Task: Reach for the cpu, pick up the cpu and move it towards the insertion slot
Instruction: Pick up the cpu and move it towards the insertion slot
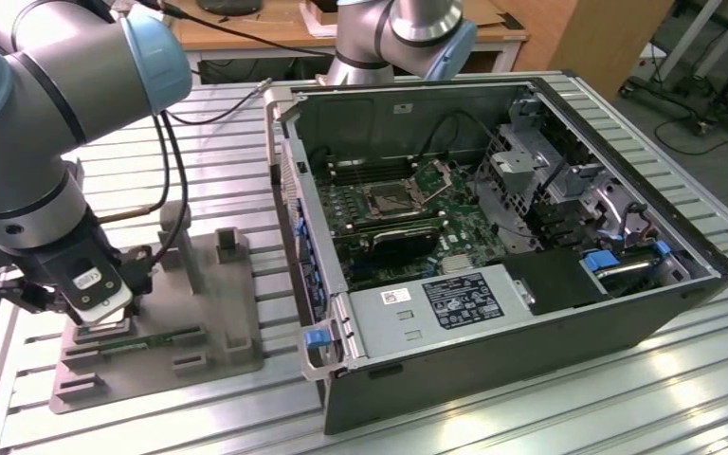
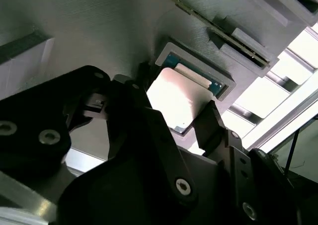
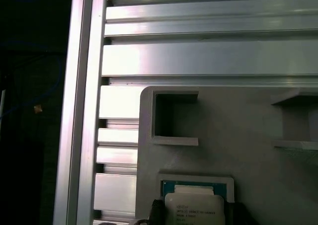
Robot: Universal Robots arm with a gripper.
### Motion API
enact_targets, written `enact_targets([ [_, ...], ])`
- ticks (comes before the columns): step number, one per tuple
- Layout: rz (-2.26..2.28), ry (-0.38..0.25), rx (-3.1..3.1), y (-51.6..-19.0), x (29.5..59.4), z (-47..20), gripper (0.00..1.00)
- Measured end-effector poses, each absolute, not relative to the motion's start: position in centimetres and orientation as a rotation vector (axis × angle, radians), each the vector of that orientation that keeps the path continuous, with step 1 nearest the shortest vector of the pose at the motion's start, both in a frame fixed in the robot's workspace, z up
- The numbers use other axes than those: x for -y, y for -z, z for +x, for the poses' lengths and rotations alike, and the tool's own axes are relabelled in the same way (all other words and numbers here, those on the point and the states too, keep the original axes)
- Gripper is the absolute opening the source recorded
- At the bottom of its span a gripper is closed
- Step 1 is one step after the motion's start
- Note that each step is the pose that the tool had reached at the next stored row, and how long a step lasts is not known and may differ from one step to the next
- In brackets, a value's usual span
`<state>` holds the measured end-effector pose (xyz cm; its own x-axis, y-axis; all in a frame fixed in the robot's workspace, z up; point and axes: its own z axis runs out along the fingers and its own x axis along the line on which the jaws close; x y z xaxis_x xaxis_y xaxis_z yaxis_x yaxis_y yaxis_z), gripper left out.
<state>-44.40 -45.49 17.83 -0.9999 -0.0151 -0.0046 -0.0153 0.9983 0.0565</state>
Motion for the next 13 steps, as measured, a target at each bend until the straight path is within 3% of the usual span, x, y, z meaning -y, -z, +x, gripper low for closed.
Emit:
enact_targets([
  [2,-0.024,-0.089,-3.136,-17.82,45.49,-44.39,0.64],
  [3,-0.024,-0.089,-3.136,-17.82,45.49,-44.40,0.57],
  [13,-0.024,-0.089,-3.136,-17.83,45.49,-44.54,0.57],
])
